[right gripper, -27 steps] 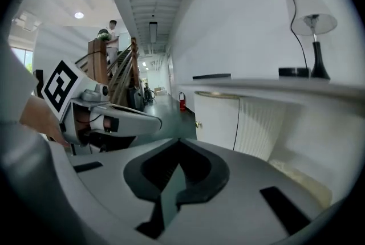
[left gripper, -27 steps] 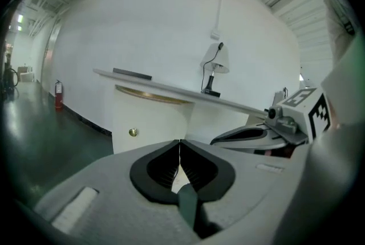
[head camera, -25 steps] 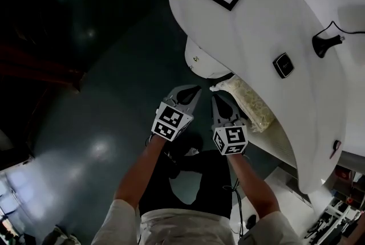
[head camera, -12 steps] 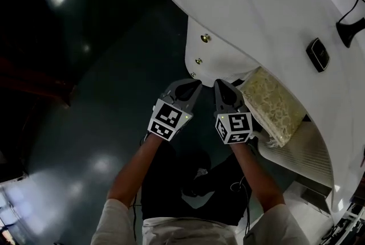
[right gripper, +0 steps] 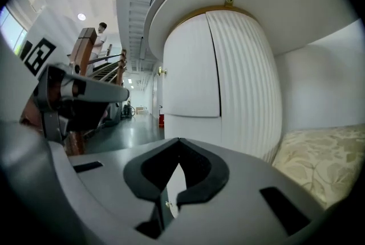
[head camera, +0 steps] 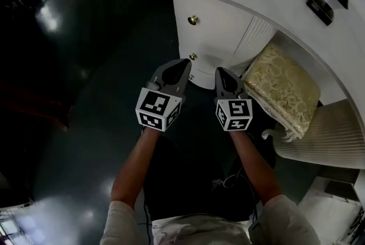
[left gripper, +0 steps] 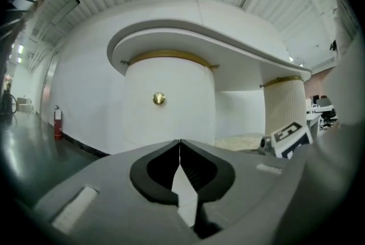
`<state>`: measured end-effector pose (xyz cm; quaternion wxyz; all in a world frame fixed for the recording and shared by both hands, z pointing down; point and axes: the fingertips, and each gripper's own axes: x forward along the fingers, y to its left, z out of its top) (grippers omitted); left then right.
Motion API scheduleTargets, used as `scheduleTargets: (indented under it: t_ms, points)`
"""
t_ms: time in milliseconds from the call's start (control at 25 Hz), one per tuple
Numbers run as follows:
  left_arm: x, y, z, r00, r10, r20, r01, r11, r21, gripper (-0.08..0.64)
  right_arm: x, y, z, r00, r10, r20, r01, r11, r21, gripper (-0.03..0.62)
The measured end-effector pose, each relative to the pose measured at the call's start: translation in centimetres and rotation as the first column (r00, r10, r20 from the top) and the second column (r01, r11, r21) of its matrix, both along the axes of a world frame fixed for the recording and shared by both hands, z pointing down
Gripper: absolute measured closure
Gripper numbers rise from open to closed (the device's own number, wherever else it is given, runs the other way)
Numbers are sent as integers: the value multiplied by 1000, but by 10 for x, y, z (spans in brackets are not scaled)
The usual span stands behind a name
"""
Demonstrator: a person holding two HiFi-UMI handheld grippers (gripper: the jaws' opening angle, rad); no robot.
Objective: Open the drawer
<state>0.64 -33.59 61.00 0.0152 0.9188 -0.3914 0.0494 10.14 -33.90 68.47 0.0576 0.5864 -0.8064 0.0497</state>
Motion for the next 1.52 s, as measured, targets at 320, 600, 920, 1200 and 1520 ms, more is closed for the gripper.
scheduleTargets:
  t_ms: [320, 600, 920, 1200, 1520]
  points:
    - [3, -33, -64, 999, -38, -2, 38, 999, 21, 549, 30, -20, -14, 988, 144, -58, -141, 988, 61, 577]
    - [16, -44, -76, 997, -56, 52, 55, 998, 25, 549, 34, -26, -11, 989, 140, -50, -137, 989, 61, 577]
    - [14, -60, -84, 998, -59, 18, 58, 997, 55, 547, 5, -19, -6, 999, 40, -3, -40, 998, 41, 577]
    - [20, -77, -74, 998, -30, 47, 28, 998, 59, 452, -3, -8, -23, 1000, -30, -1, 30, 996, 89, 577]
    - [33, -84, -72, 1000, 15, 24, -16, 998, 61, 425, 24, -1, -7, 1000, -18, 4, 18, 999, 39, 577]
